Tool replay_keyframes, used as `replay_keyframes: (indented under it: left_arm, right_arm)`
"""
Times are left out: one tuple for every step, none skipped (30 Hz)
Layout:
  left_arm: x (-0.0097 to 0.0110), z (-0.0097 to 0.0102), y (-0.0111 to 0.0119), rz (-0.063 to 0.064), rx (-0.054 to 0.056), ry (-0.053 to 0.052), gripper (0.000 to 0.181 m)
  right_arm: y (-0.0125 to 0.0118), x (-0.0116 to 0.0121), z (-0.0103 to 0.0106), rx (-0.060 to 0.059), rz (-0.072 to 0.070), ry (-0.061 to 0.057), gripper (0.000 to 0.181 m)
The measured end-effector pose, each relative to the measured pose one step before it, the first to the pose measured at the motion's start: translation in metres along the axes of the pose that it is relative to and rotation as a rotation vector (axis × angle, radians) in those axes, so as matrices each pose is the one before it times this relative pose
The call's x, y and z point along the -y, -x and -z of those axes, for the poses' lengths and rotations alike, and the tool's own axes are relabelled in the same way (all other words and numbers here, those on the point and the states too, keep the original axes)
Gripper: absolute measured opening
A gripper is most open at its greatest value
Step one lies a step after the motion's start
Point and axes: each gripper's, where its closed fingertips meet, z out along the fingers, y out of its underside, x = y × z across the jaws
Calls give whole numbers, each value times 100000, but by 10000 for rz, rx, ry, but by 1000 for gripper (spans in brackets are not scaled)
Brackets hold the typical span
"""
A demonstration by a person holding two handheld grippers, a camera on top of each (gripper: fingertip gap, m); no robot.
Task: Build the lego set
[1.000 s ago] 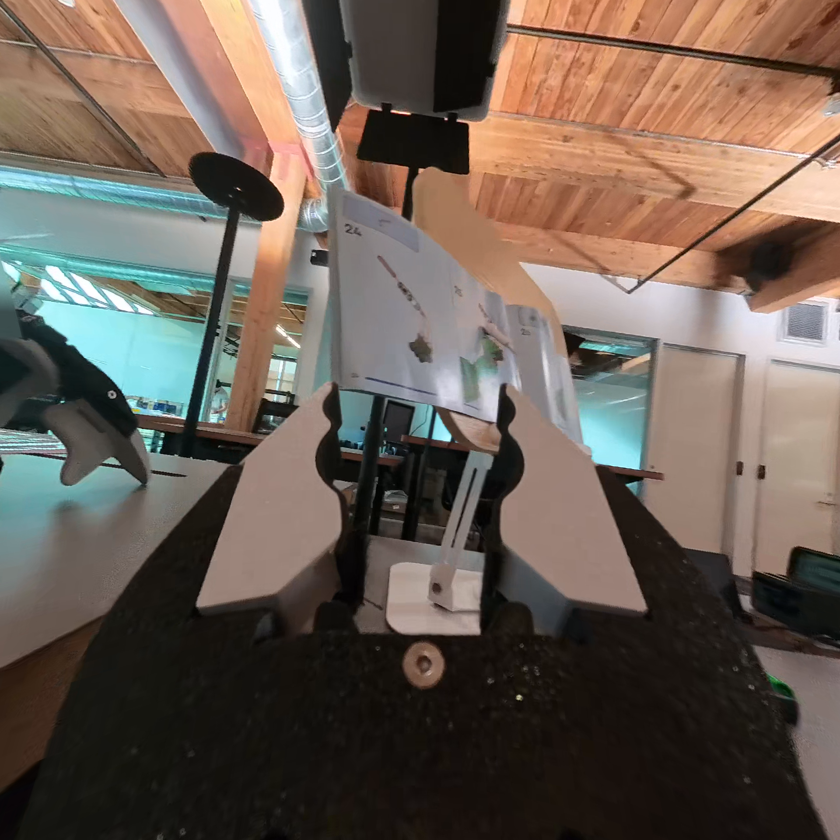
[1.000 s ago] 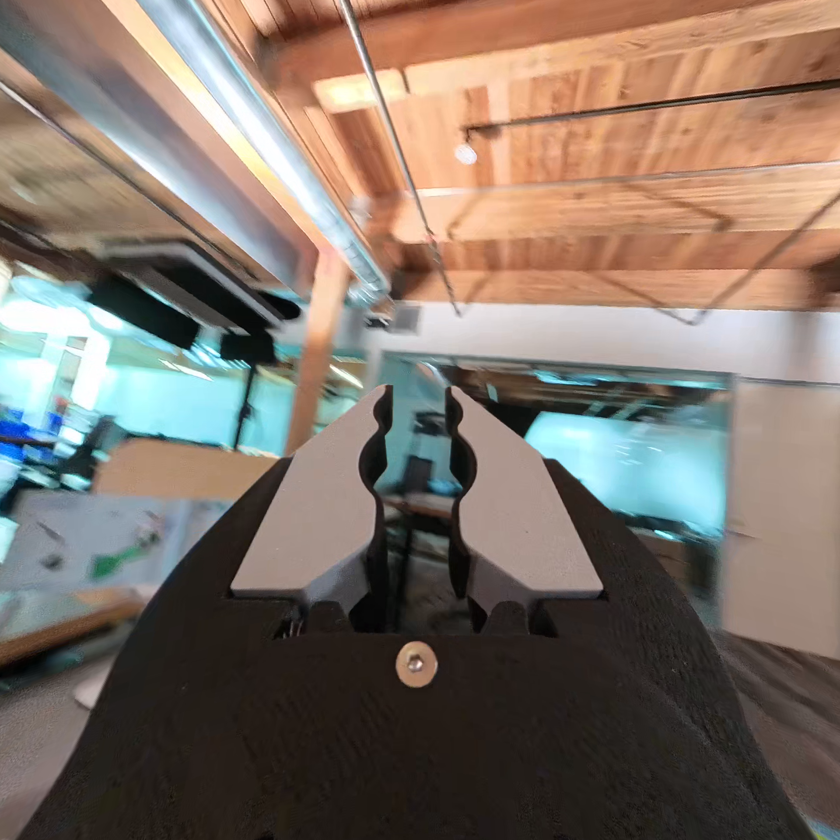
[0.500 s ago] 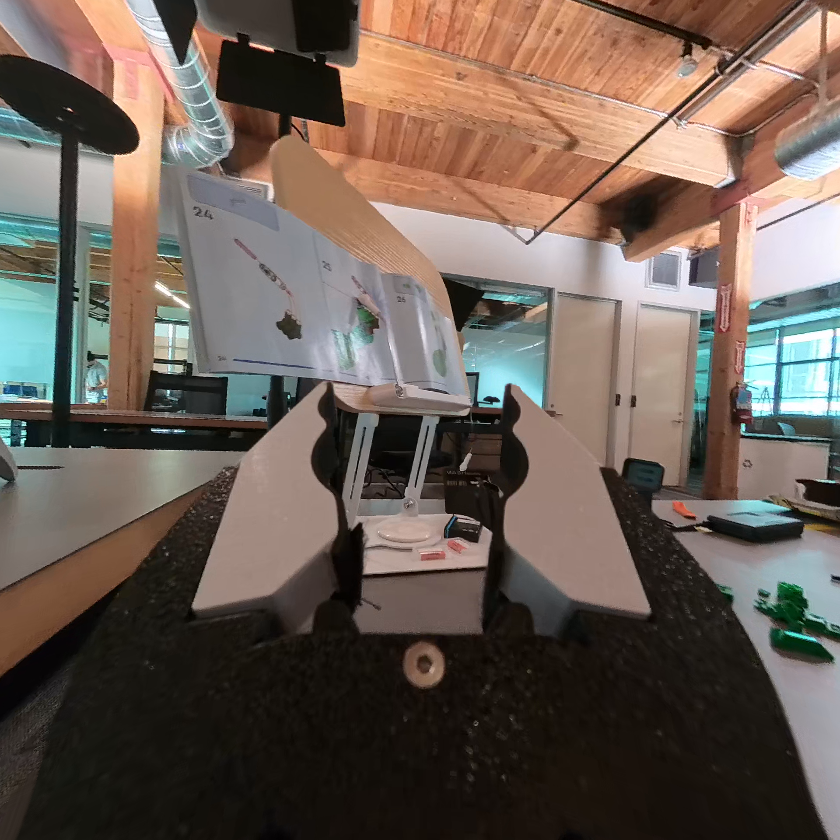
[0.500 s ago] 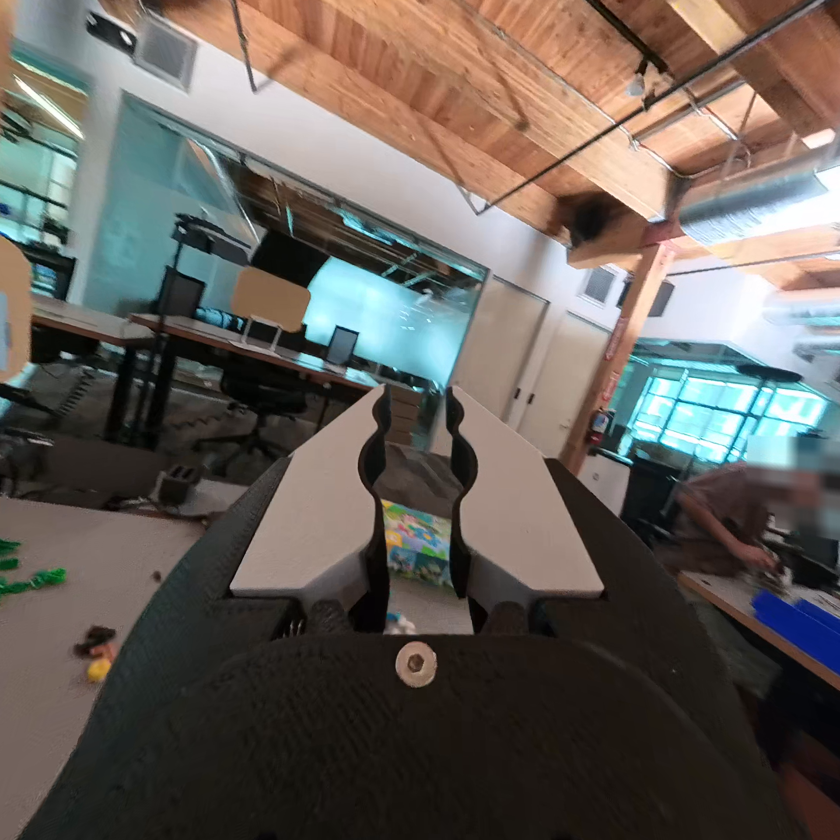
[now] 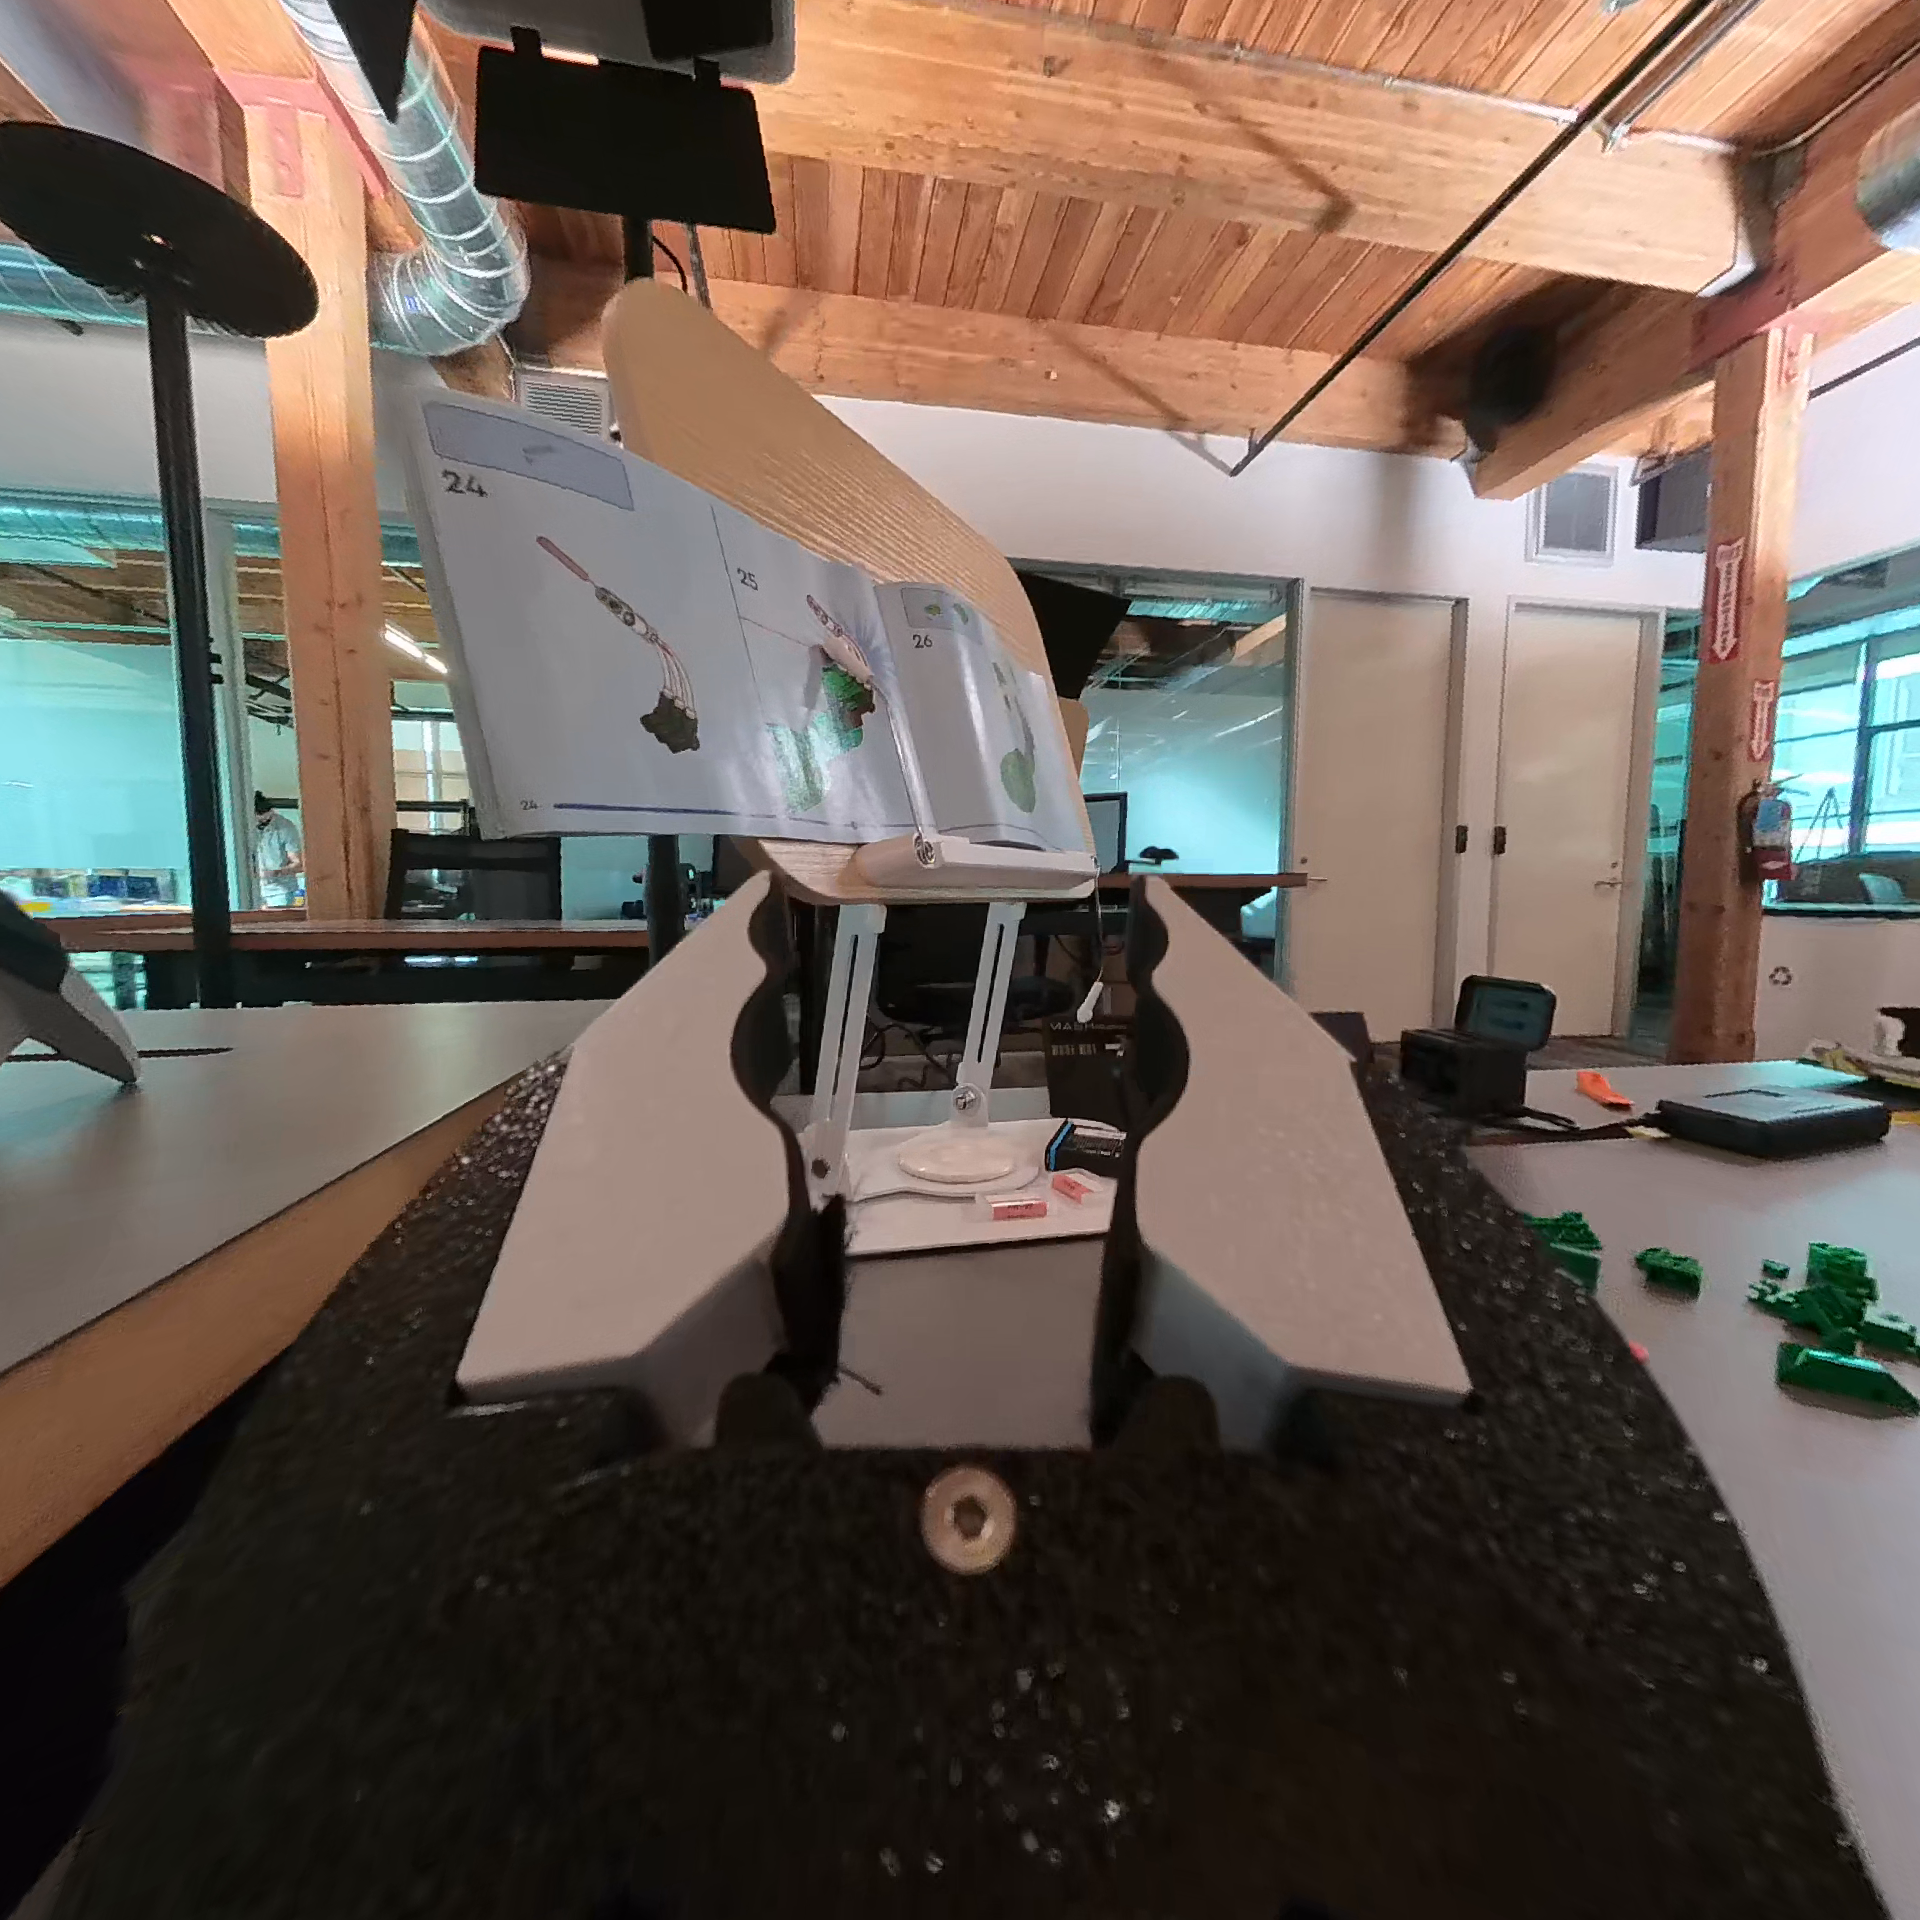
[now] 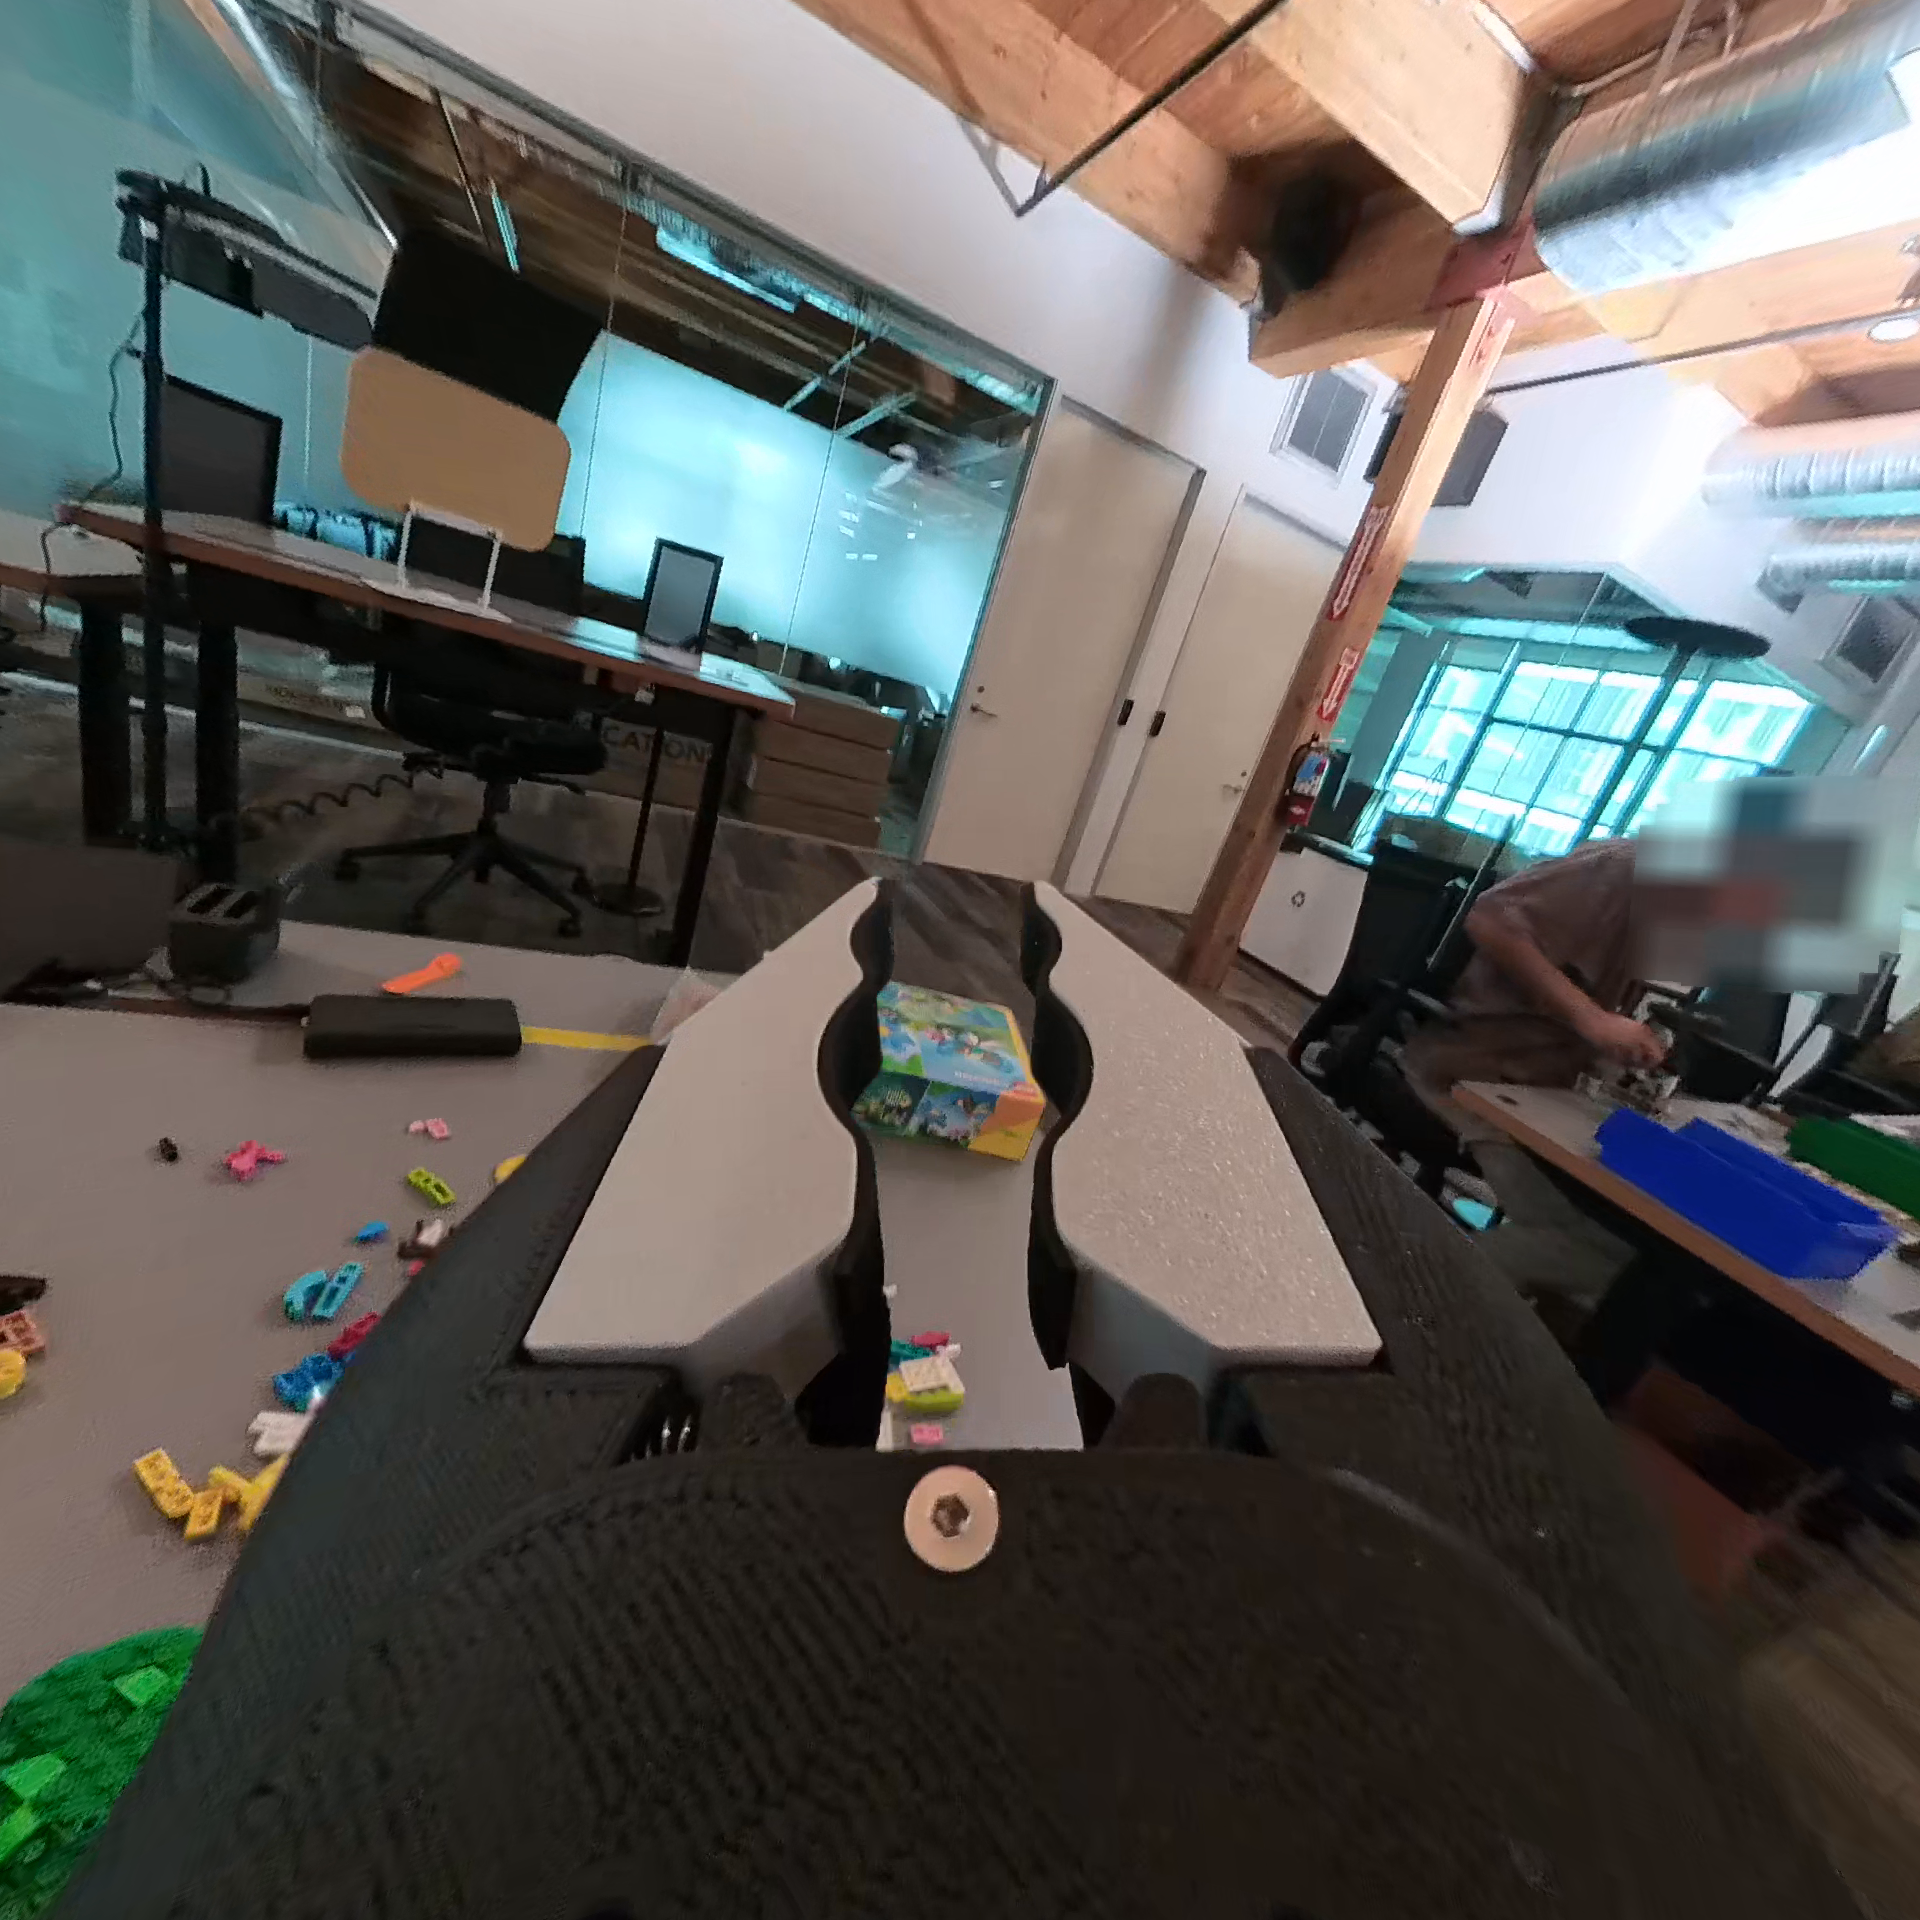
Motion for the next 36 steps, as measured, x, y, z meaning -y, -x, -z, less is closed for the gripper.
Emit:
replay_keyframes:
  left_arm:
    - [-143,-74,-61,-82,2,83,62]
    - [-111,-53,-17,-73,17,60,62]
    - [-119,-51,-17,-39,5,66,62]
    - [-101,-45,-30,-17,-11,57,62]
    - [-90,-44,15,-14,14,51,62]
    - [-65,-31,26,-18,22,35,62]
    - [-64,-28,16,-21,21,29,63]
    - [-28,-11,25,-22,27,20,62]
    - [-48,-26,27,-21,27,20,62]
    - [-52,-24,0,-17,9,30,62]
    - [-67,-40,-2,-20,4,34,62]
    - [-55,-32,9,-24,15,29,62]
    - [-45,-34,16,-27,25,23,62]
    - [-13,-4,18,-21,27,7,62]
    - [24,16,34,-9,29,-15,62]
    - [65,38,32,6,25,-33,62]
    - [57,42,48,24,23,-34,62]
    - [52,23,69,36,26,-31,62]
    - [31,26,61,34,29,-23,62]
    - [16,13,29,24,6,-12,62]
    - [5,4,4,8,-2,-2,62]
    - [3,-4,-11,-10,3,4,62]
    - [-10,-5,-23,-23,-3,4,62]
    - [-8,-6,-29,-20,-6,9,62]
    - [-1,-2,-2,-16,6,7,62]
    - [42,16,45,-44,55,-12,62]
    - [73,32,130,-100,119,-31,61]
    - [61,33,90,-96,101,-24,60]
    - [34,22,5,-45,25,-6,60]
    - [11,9,-33,5,-17,-4,60]
    - [-13,-10,17,26,-2,4,61]
    - [11,14,19,30,1,-9,61]
    - [18,6,26,29,-1,-16,61]
    - [31,14,5,34,-10,-20,61]
    - [30,21,28,35,-2,-18,61]
    - [44,18,49,25,15,-26,61]
  right_arm:
    - [168,-909,-532,91,-42,190,23]
    - [180,-907,-574,91,-57,188,23]
    - [132,-924,-620,62,-71,188,23]
    - [-83,-915,-654,-65,-124,148,26]
    - [-260,-939,-679,-141,-111,110,30]
    - [-6,-1157,-699,68,33,189,32]
    - [330,-1538,-733,337,147,364,32]
    - [495,-1987,-783,481,187,588,32]
    - [649,-2560,-804,628,166,884,30]
    - [1175,-2924,-823,1027,167,1060,26]
    - [1398,-2940,-839,1184,78,1015,21]
    - [1084,-2928,-909,1012,0,1008,19]
    - [633,-2702,-939,719,55,911,16]
    - [294,-2443,-897,464,28,828,12]
    - [217,-2054,-783,405,1,684,11]
    - [132,-1534,-692,319,-37,426,10]
    - [145,-1124,-560,299,-129,276,10]
    - [148,-673,-432,274,-137,95,11]
    - [20,-327,-337,151,-116,-25,13]
    - [-22,-81,-252,98,-68,-96,14]
    - [-57,42,-217,50,-20,-126,15]
    - [-247,95,-202,-77,-25,-119,16]
    - [-192,62,-209,-44,-31,-59,17]
    - [-21,47,-210,41,-10,-31,18]
    - [-9,61,-218,23,16,-34,19]
    - [132,67,-210,100,19,-31,19]
    - [205,185,-136,144,-40,-105,19]
    - [119,95,-115,92,-41,-51,19]
    - [100,63,-78,57,-6,-39,18]
    - [92,51,-37,32,25,-19,15]
    - [159,13,-14,57,50,23,11]
    - [118,-21,3,13,82,48,7]
    - [101,-31,11,-32,135,57,4]
    - [58,-32,31,-67,146,58,3]
    - [130,-7,39,-42,152,41,3]
    - [226,-8,25,-5,162,14,3]
